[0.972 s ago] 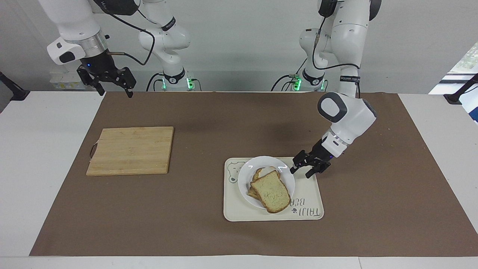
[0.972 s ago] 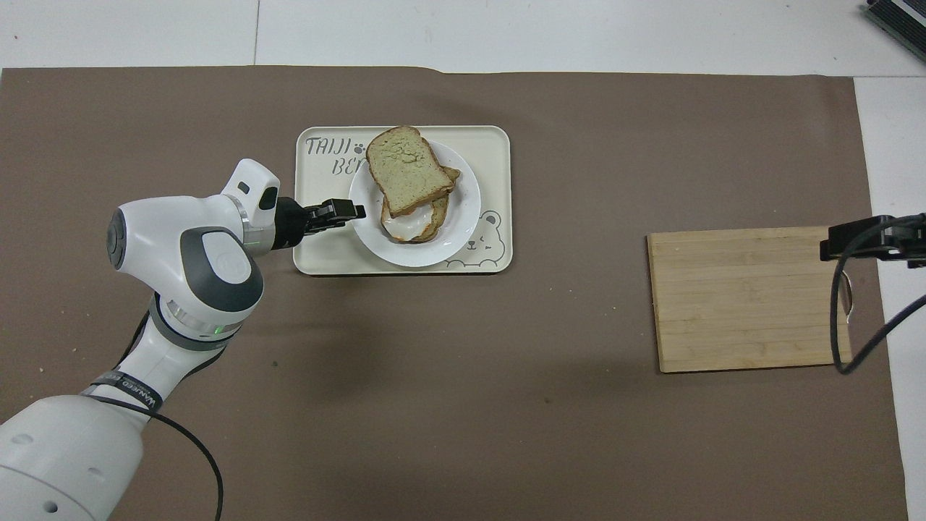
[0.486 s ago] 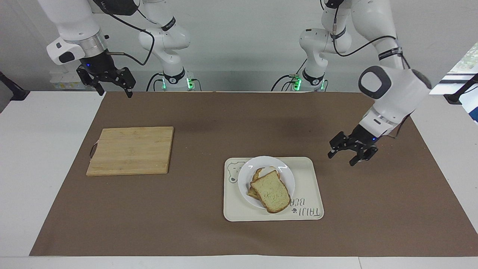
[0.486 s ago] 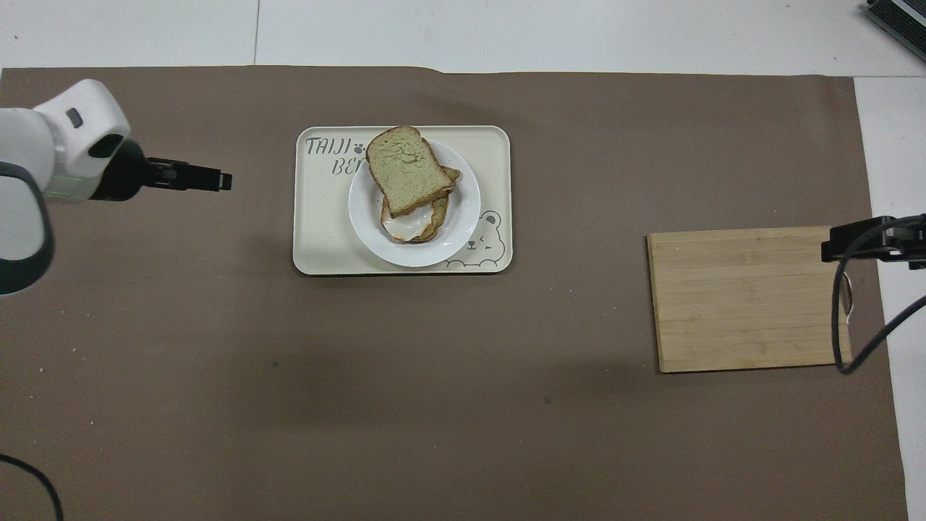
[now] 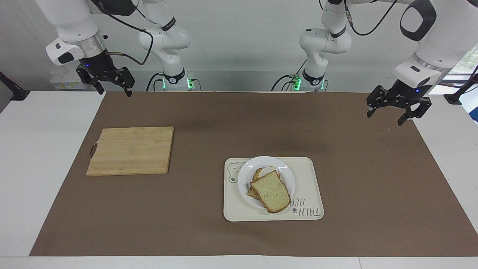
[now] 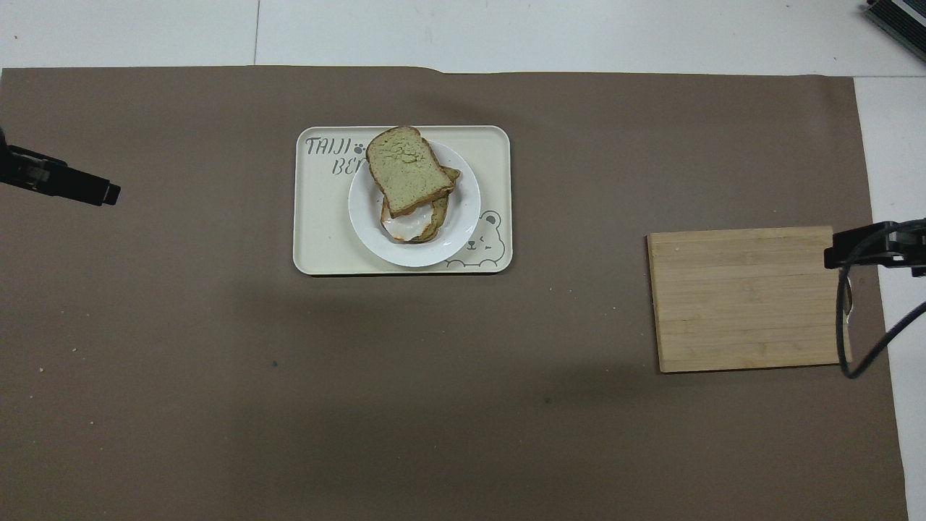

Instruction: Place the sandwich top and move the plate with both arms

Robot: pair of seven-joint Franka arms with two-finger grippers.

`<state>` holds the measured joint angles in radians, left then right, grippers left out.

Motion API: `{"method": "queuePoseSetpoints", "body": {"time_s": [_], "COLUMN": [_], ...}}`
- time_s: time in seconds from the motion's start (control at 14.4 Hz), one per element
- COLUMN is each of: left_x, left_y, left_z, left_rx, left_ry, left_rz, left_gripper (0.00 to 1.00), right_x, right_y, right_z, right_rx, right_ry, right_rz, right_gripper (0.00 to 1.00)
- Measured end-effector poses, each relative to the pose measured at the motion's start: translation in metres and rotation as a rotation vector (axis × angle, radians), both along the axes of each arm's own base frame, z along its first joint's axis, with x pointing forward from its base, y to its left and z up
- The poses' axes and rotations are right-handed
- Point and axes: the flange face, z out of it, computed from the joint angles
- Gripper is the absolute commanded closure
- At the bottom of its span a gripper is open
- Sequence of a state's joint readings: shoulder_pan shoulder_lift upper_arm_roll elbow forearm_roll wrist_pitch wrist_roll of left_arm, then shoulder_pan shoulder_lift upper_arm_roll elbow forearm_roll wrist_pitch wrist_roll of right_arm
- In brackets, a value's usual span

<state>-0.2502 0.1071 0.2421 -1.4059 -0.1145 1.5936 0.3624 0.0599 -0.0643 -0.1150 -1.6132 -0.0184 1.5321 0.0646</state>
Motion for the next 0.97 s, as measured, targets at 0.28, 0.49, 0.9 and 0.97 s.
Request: {"method": "queuePoseSetpoints", "body": {"time_s": [0.28, 0.49, 0.9, 0.97], "left_x": [-0.039, -0.042, -0.041, -0.041], "left_y": [0.017, 0.017, 0.012, 0.01], "left_z": [0.036, 0.034, 0.031, 0.031], "left_rx": [-0.009, 0.001, 0.019, 0.019], "left_ry": [0.042, 0.061, 0.069, 0.069], "left_rz": [0.008, 0.006, 0.005, 0.006], "left_gripper": [0.0, 0.0, 0.0, 0.0], "right_x": [0.0, 0.0, 0.0, 0.0], "right_y": [-0.001, -0.001, 0.0, 0.001], "right_z": [0.0, 0.0, 0.0, 0.001], "right_rx": [0.0, 0.0, 0.002, 0.002], "right_ry": [-0.001, -0.001, -0.001, -0.002], "right_rz": [-0.001, -0.002, 0.0, 0.002], "right_gripper": [0.0, 0.0, 0.0, 0.0]}}
